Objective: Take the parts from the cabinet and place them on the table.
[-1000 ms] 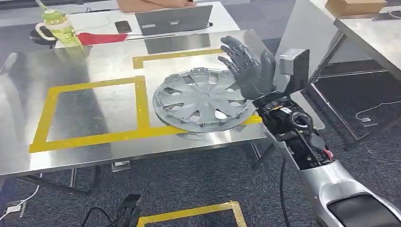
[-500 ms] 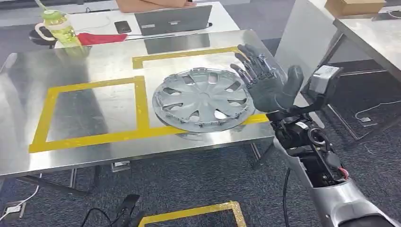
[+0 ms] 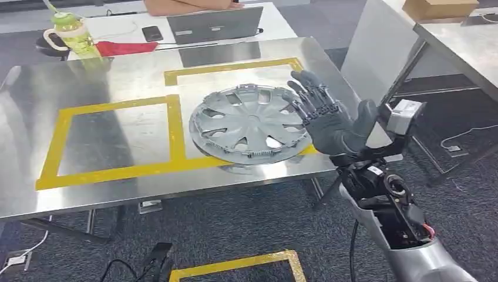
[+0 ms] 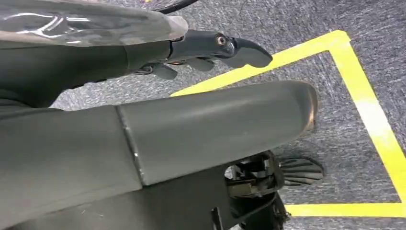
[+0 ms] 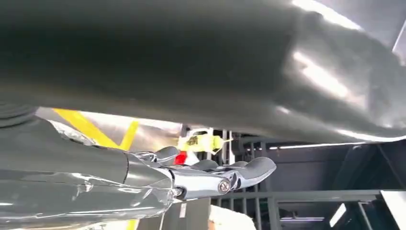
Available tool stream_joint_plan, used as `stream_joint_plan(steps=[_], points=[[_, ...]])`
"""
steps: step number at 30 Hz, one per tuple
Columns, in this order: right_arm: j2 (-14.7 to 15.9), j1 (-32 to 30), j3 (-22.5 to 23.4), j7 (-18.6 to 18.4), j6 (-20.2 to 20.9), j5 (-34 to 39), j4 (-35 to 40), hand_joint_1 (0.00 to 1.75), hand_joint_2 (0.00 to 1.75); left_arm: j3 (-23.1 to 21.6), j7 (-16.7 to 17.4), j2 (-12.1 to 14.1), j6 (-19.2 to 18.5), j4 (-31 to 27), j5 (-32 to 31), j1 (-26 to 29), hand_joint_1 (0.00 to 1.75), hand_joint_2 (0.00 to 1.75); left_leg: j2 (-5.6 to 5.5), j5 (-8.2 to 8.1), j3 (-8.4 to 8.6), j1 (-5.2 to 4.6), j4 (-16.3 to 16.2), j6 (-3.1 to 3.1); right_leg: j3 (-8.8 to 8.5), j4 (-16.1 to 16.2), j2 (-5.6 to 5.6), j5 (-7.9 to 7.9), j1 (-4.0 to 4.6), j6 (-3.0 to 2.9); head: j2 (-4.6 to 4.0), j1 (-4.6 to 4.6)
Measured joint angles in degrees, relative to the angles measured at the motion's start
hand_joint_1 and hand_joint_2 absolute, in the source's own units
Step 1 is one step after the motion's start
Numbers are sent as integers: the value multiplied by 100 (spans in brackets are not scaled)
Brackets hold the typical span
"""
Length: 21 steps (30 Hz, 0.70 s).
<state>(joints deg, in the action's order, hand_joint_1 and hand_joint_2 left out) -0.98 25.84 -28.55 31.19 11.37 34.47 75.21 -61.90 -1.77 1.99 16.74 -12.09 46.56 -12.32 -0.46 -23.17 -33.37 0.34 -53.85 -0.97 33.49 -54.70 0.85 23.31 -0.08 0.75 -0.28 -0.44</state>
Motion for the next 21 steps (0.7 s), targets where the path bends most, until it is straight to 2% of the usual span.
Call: stream_joint_plan(steps=[21], points=[[35, -91, 0, -37, 2, 0, 107, 0, 0, 0, 39, -9, 13, 0, -17, 4, 0, 0, 0, 0, 0, 0, 0, 0, 0, 0, 0, 0, 0, 0, 0, -2]])
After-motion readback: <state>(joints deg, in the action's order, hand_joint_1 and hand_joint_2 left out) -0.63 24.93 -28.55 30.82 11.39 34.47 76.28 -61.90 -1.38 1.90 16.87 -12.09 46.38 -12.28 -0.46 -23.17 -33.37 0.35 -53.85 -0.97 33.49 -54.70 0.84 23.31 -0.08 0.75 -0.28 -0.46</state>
